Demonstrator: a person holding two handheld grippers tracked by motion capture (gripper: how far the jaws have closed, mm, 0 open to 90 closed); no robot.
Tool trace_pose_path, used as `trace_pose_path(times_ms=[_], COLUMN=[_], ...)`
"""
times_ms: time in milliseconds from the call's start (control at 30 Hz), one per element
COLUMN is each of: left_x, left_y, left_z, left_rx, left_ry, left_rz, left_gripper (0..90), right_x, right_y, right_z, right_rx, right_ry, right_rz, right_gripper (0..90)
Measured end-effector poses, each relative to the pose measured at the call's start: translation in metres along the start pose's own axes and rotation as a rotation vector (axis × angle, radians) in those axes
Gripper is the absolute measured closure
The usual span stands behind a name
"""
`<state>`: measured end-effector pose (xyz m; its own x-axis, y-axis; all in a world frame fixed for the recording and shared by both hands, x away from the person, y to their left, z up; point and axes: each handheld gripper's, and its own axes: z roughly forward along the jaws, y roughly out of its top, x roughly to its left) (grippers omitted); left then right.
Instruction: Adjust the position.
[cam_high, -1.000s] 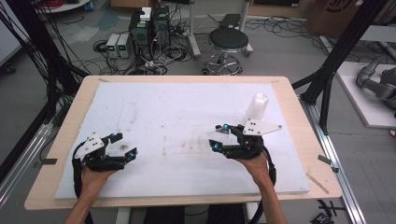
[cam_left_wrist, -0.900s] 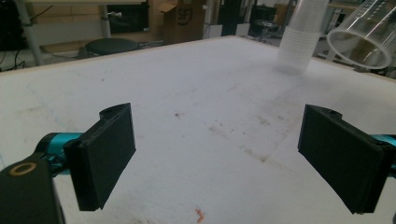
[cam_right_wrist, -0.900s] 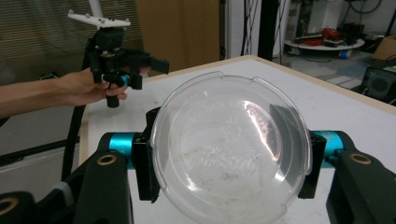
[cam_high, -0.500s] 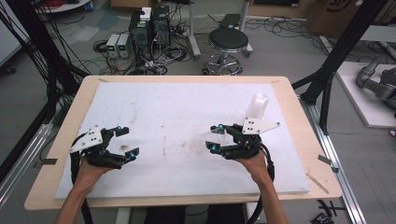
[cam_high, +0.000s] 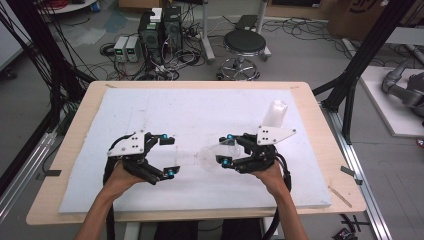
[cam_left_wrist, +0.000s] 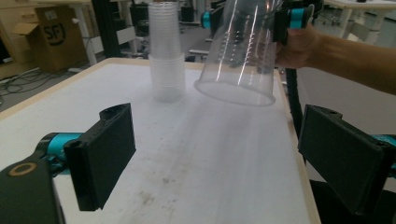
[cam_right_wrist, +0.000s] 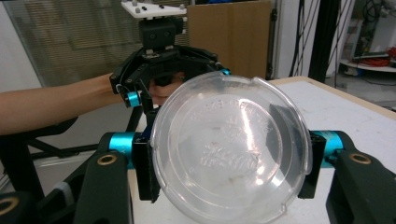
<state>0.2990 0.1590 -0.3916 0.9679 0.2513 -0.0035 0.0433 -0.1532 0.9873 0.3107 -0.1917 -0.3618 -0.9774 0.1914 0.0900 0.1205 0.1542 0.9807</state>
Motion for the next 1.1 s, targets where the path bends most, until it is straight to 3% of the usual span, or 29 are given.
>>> trace_pose_path(times_ms=[300, 667, 1100], left_x=[-0.008, -0.02, -0.023], left_y=[0.006, 0.017, 0.017], left_z=[0.033, 0.073, 0.079], left_rx=[0.009, 0.004, 0.01], left_ry=[-0.054, -0.127, -0.138], left_rz=[0.012, 0.032, 0.034], left_gripper=[11.0, 11.0, 11.7], right_x=[0.003, 0.003, 0.003], right_y=[0.002, 0.002, 0.001], right_z=[0.005, 0.008, 0.011], right_rx=[-0.021, -0.045, -0.056], right_ry=[0.056, 0.082, 0.104], right_rz=[-0.001, 0.004, 0.012], right_gripper=[41.3, 41.3, 41.4])
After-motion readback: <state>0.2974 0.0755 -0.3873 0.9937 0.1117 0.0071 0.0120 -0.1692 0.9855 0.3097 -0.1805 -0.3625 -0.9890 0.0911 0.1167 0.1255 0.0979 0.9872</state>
